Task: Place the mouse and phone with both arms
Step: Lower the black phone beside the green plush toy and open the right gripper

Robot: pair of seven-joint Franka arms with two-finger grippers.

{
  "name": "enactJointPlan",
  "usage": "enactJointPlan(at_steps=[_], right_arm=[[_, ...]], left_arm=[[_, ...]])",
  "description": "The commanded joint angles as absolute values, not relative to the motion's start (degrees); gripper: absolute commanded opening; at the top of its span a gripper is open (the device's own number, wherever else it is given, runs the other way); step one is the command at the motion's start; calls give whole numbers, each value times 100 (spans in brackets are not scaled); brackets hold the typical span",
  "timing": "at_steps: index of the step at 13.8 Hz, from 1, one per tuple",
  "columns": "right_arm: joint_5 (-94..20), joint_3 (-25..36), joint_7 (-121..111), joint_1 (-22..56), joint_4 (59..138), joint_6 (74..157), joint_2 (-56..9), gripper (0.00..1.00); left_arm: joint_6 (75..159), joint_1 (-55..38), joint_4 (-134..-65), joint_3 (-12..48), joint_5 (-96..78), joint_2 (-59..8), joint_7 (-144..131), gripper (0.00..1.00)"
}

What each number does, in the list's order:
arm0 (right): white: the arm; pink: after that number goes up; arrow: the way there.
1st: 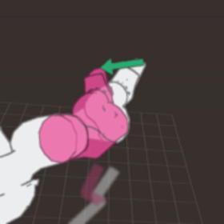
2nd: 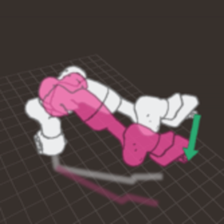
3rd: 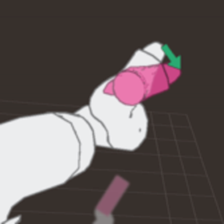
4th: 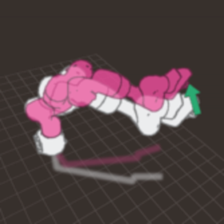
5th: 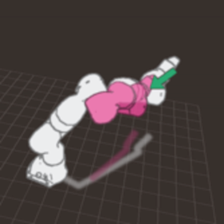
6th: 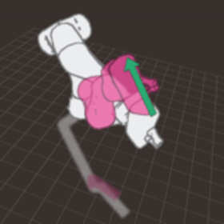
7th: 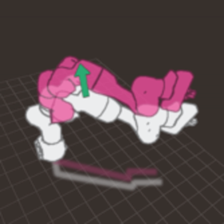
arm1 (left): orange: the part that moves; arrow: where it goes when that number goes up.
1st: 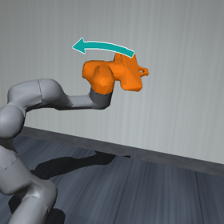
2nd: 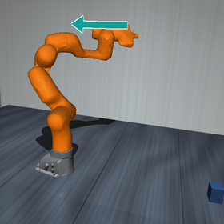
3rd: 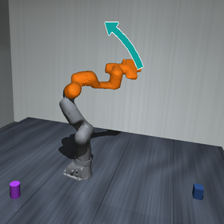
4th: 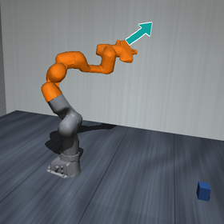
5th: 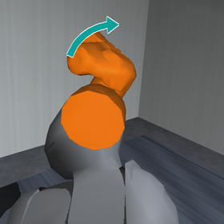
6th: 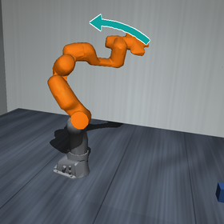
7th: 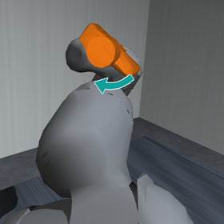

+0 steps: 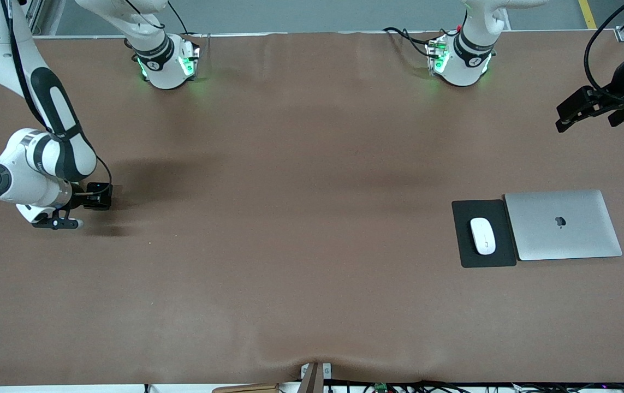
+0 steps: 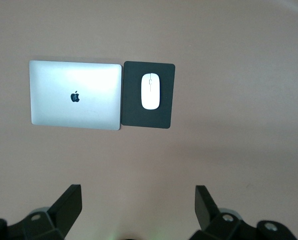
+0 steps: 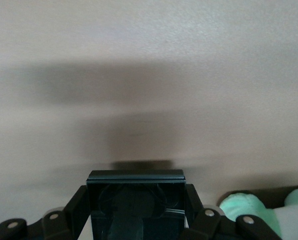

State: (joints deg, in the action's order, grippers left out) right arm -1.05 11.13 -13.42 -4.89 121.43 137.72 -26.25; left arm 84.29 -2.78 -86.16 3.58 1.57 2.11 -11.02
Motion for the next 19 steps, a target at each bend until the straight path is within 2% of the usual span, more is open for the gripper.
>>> enactJointPlan(at_steps=[1,2,3,4,7,12,19], right_arm=[[-18,1011,-1415,-694,12164,14018,-2794,5],[-18,1011,-1424,-694,12164,14010,-2812,34],[-18,1011,-1450,-677,12164,13975,-2812,92],[-18,1011,-1520,-685,12121,13931,-2795,100],[-18,1011,-1582,-589,11901,13757,-2568,100],[-18,993,-1433,-132,10321,11324,-2260,100],[-96,976,184,799,10274,10319,-732,100]], left_arm=[[8499,-255,-8753,352,35,307,-976,100],[8499,-255,-8763,360,35,316,-976,100],[8499,-246,-8763,360,35,325,-976,100],[8473,-237,-8771,360,35,343,-976,100],[8420,-220,-8771,360,35,387,-967,100],[8376,-220,-8789,360,61,395,-976,100],[8306,-149,-8789,351,88,413,-984,100]])
